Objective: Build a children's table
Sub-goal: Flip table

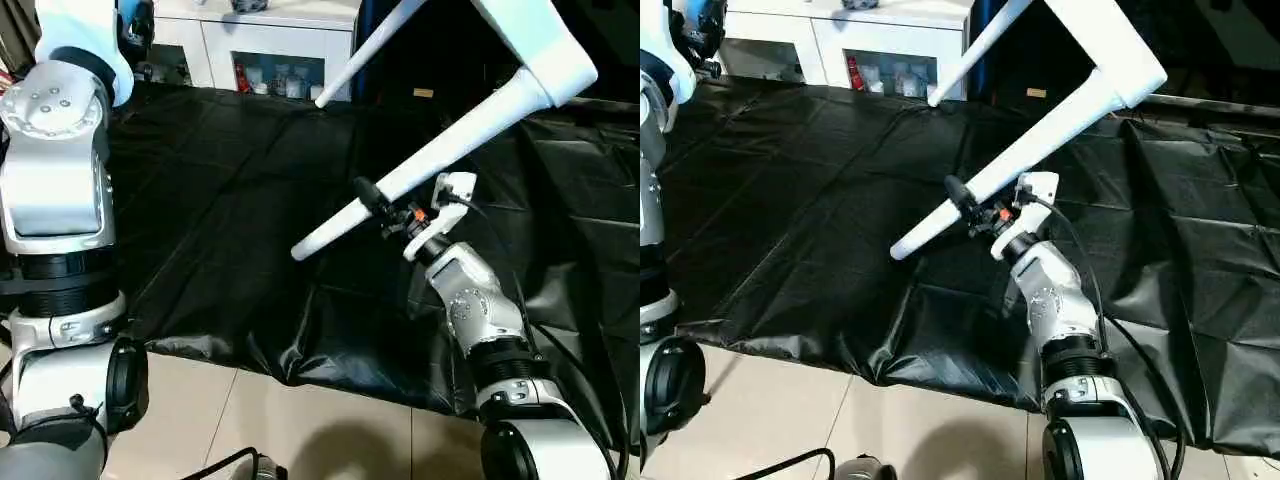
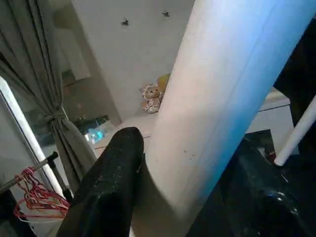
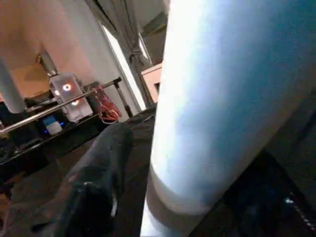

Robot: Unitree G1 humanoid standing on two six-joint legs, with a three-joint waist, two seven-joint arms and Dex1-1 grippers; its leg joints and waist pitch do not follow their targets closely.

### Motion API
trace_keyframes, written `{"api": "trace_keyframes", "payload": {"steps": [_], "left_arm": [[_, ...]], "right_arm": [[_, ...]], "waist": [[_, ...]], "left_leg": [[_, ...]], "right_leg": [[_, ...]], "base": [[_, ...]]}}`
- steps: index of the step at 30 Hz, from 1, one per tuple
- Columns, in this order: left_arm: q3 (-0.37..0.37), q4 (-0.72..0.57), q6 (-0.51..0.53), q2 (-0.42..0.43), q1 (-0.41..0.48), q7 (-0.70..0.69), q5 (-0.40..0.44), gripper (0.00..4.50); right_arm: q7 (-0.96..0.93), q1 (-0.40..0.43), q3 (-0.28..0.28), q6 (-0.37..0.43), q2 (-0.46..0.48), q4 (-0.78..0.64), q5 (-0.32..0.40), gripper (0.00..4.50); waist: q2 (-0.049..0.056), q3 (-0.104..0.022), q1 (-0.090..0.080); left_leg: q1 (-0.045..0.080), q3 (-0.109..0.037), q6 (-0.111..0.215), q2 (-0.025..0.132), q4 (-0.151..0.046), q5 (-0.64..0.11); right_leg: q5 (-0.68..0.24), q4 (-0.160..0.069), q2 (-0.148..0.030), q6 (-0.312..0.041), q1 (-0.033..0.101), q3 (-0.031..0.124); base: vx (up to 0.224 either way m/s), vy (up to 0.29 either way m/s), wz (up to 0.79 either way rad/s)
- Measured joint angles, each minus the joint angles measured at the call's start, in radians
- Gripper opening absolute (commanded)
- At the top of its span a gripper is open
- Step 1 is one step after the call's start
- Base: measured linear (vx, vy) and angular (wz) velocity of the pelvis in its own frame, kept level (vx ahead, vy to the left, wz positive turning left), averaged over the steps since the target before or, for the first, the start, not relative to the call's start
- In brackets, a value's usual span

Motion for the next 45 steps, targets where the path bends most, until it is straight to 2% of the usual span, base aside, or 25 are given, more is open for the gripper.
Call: {"api": "trace_keyframes", "payload": {"steps": [11, 16, 20, 23, 26, 29, 34, 38, 45], "left_arm": [[0.016, -0.003, -0.005, 0.001, 0.022, 0.011, -0.017, 2.11], [0.034, -0.008, -0.025, -0.013, 0.061, 0.013, -0.038, 2.09], [0.057, -0.02, -0.037, -0.041, 0.141, 0.011, -0.061, 1.99], [0.06, -0.024, -0.047, -0.072, 0.225, 0.012, -0.078, 1.92], [0.063, -0.007, -0.04, -0.101, 0.282, 0.017, -0.082, 1.76], [0.07, -0.011, -0.039, -0.123, 0.335, 0.021, -0.106, 1.7], [0.071, -0.011, -0.051, -0.137, 0.369, 0.021, -0.124, 1.67], [0.071, -0.011, -0.06, -0.141, 0.385, 0.021, -0.131, 1.67], [0.071, -0.017, -0.06, -0.121, 0.421, 0.021, -0.15, 1.67]], "right_arm": [[0.038, -0.013, -0.015, 0.002, -0.017, 0.018, 0.001, 1.67], [0.044, -0.014, -0.012, 0.018, -0.036, -0.009, -0.008, 1.57], [0.021, 0.02, 0.004, 0.03, -0.072, -0.115, -0.043, 1.55], [-0.02, 0.093, 0.008, 0.063, -0.09, -0.268, -0.06, 1.55], [-0.051, 0.142, 0.008, 0.091, -0.109, -0.367, -0.083, 1.55], [-0.095, 0.225, 0.028, 0.134, -0.111, -0.509, -0.098, 1.54], [-0.156, 0.306, 0.045, 0.182, -0.109, -0.645, -0.126, 1.54], [-0.234, 0.362, 0.065, 0.211, -0.078, -0.742, -0.161, 1.54], [-0.319, 0.383, 0.107, 0.248, -0.047, -0.806, -0.215, 1.54]], "waist": [[-0.009, 0.002, 0.0], [-0.011, 0.002, 0.0], [-0.014, 0.002, 0.0], [-0.016, 0.001, 0.004], [-0.028, 0.001, 0.003], [-0.031, 0.001, 0.006], [-0.034, -0.001, 0.006], [-0.035, -0.002, -0.001], [-0.039, -0.005, -0.02]], "left_leg": [[0.0, 0.0, 0.0, 0.0, 0.0, 0.0], [0.0, 0.001, -0.001, 0.0, 0.0, 0.0], [0.0, 0.001, -0.001, 0.0, 0.0, 0.0], [0.0, 0.001, -0.002, 0.0, -0.001, -0.001], [0.0, 0.002, -0.001, 0.001, 0.0, 0.001], [0.0, 0.001, -0.001, 0.002, -0.001, 0.001], [0.002, 0.001, -0.001, 0.001, -0.004, 0.0], [0.004, 0.001, -0.001, 0.001, -0.007, 0.0], [0.007, 0.001, -0.001, 0.001, -0.008, 0.0]], "right_leg": [[0.0, 0.0, -0.001, 0.0, 0.0, -0.001], [0.0, 0.0, -0.002, 0.0, 0.001, -0.002], [0.0, 0.0, -0.003, 0.0, 0.001, -0.003], [0.0, -0.001, -0.005, 0.0, 0.003, -0.005], [0.0, -0.002, -0.007, 0.0, 0.004, -0.01], [0.0, -0.006, -0.009, 0.001, 0.01, -0.015], [0.002, -0.015, -0.01, 0.003, 0.017, -0.015], [0.002, -0.018, -0.01, 0.004, 0.021, -0.016], [0.001, -0.019, -0.01, 0.007, 0.024, -0.016]], "base": [[0.0, 0.0, 0.0], [0.0, 0.0, 0.0], [0.0, 0.0, 0.0], [0.0, 0.0, 0.0], [0.0, 0.0, 0.0], [0.0, 0.0, 0.0], [0.0, 0.0, 0.0], [0.0, 0.0, 0.0], [0.0, 0.0, 0.0]]}}
